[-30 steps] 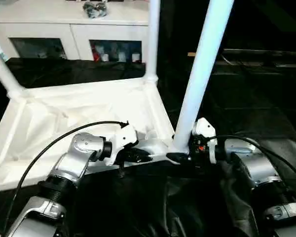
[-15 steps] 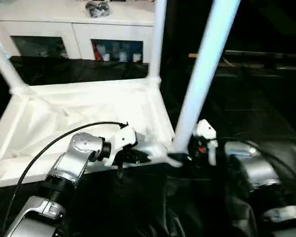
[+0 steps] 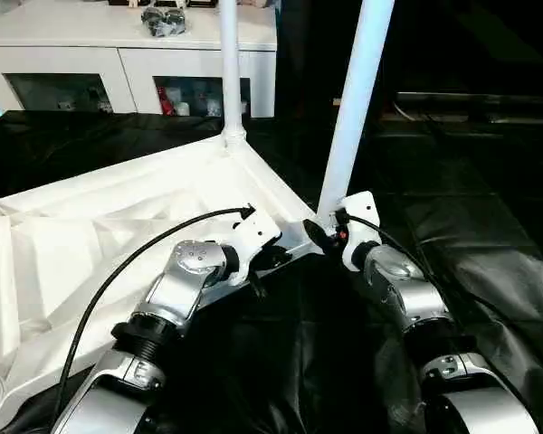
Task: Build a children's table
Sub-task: Rotate leg to tighten
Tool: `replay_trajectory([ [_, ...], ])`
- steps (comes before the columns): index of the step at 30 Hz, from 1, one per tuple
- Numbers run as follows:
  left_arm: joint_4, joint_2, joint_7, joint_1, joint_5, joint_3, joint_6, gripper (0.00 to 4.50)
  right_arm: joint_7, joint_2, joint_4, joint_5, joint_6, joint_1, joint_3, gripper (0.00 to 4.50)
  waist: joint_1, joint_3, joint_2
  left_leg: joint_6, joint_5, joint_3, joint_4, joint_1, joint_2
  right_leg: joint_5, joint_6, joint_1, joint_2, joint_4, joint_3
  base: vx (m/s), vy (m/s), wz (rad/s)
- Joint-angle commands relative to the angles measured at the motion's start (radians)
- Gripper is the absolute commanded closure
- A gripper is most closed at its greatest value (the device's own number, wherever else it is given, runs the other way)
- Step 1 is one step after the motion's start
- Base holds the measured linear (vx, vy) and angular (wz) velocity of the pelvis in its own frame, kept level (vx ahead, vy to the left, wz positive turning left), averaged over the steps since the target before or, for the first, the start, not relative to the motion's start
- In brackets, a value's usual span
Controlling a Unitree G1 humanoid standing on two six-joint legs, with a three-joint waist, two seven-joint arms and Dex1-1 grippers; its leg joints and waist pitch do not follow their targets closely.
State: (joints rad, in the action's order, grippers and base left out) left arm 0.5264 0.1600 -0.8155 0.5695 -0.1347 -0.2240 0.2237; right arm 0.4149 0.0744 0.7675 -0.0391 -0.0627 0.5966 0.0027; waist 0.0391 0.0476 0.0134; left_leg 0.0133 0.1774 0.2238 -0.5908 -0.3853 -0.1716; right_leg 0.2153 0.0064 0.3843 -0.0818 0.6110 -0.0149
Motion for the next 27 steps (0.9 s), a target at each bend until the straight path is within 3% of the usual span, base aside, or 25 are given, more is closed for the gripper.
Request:
replay_trajectory([
  [1,-0.045,-0.08,0.004,0.015,0.043,-0.043,-0.029,4.5,0.122,-0.075,0.016,0.004,-0.016,-0.01,0.098,1.13,0.003,-0.057,-0.009,-0.015,0.237,-0.041,0.076,0.024,-0.061,0.123,-0.233,-0.021,-0.065,-0.076,0.031,0.0,0.0,0.0],
  [5,-0.072,-0.036,-0.068,-0.011,0.058,-0.05,-0.047,4.5,0.197,-0.017,-0.023,-0.001,-0.012,-0.025,0.099,0.92,0.005,-0.059,-0.007,-0.035,0.214,-0.041,0.074,0.023,-0.063,0.101,-0.24,-0.024,-0.064,-0.073,0.029,0.0,0.0,0.0],
  [6,-0.084,-0.011,-0.108,-0.022,0.072,-0.046,-0.053,4.5,0.255,0.017,-0.045,-0.01,-0.005,-0.033,0.106,0.67,0.005,-0.059,-0.007,-0.04,0.203,-0.04,0.074,0.023,-0.063,0.082,-0.244,-0.024,-0.063,-0.072,0.028,0.0,0.0,0.0],
  [7,-0.086,0.002,-0.13,-0.025,0.078,-0.044,-0.061,4.5,0.287,0.036,-0.055,-0.016,-0.003,-0.036,0.108,0.67,0.006,-0.06,0.003,-0.046,0.195,-0.041,0.071,0.023,-0.062,0.063,-0.25,-0.026,-0.063,-0.068,0.028,0.0,0.0,0.0],
  [9,-0.086,0.02,-0.166,-0.03,0.09,-0.042,-0.08,4.5,0.341,0.059,-0.067,-0.031,-0.013,-0.041,0.108,0.67,0.004,-0.06,-0.003,-0.057,0.19,-0.039,0.07,0.021,-0.062,0.038,-0.259,-0.028,-0.061,-0.068,0.027,0.0,0.0,0.0],
  [11,-0.086,0.034,-0.192,-0.034,0.097,-0.039,-0.083,4.5,0.382,0.079,-0.076,-0.038,-0.017,-0.045,0.112,0.67,0.006,-0.057,0.003,-0.054,0.21,-0.036,0.07,0.026,-0.065,0.067,-0.269,-0.024,-0.061,-0.072,0.027,0.0,0.0,0.0],
  [12,-0.088,0.061,-0.246,-0.042,0.112,-0.036,-0.098,4.5,0.477,0.122,-0.111,-0.038,-0.016,-0.066,0.134,0.67,0.007,-0.057,0.012,-0.049,0.217,-0.037,0.071,0.027,-0.065,0.077,-0.27,-0.023,-0.061,-0.072,0.027,0.0,0.0,0.0],
  [13,-0.087,0.062,-0.248,-0.042,0.112,-0.036,-0.098,4.5,0.483,0.125,-0.114,-0.039,-0.017,-0.068,0.135,0.67,0.01,-0.056,0.008,-0.045,0.225,-0.037,0.072,0.027,-0.065,0.089,-0.266,-0.025,-0.058,-0.075,0.025,0.0,0.0,0.0],
  [16,-0.072,0.09,-0.288,-0.038,0.115,-0.033,-0.111,4.5,0.604,0.175,-0.163,-0.053,-0.032,-0.098,0.155,0.67,0.017,-0.056,0.01,-0.037,0.243,-0.036,0.074,0.029,-0.069,0.108,-0.26,-0.023,-0.058,-0.072,0.025,0.0,0.0,0.0],
  [18,-0.05,0.103,-0.314,-0.027,0.124,-0.028,-0.123,4.5,0.69,0.22,-0.191,-0.05,0.003,-0.129,0.184,0.67,0.02,-0.056,0.004,-0.033,0.246,-0.036,0.075,0.028,-0.069,0.119,-0.261,-0.023,-0.06,-0.073,0.026,0.0,0.0,0.0],
  [24,-0.046,0.119,-0.363,-0.02,0.142,-0.031,-0.114,4.5,0.775,0.259,-0.242,-0.073,-0.033,-0.155,0.207,0.67,0.025,-0.055,0.005,-0.035,0.242,-0.037,0.075,0.027,-0.069,0.134,-0.263,-0.022,-0.063,-0.074,0.027,0.0,0.0,0.0],
  [27,-0.036,0.135,-0.414,-0.013,0.151,-0.035,-0.119,4.5,0.825,0.277,-0.265,-0.078,-0.05,-0.165,0.219,0.99,0.027,-0.056,-0.001,-0.046,0.22,-0.036,0.072,0.026,-0.068,0.118,-0.264,-0.022,-0.062,-0.071,0.027,0.0,0.0,0.0],
])
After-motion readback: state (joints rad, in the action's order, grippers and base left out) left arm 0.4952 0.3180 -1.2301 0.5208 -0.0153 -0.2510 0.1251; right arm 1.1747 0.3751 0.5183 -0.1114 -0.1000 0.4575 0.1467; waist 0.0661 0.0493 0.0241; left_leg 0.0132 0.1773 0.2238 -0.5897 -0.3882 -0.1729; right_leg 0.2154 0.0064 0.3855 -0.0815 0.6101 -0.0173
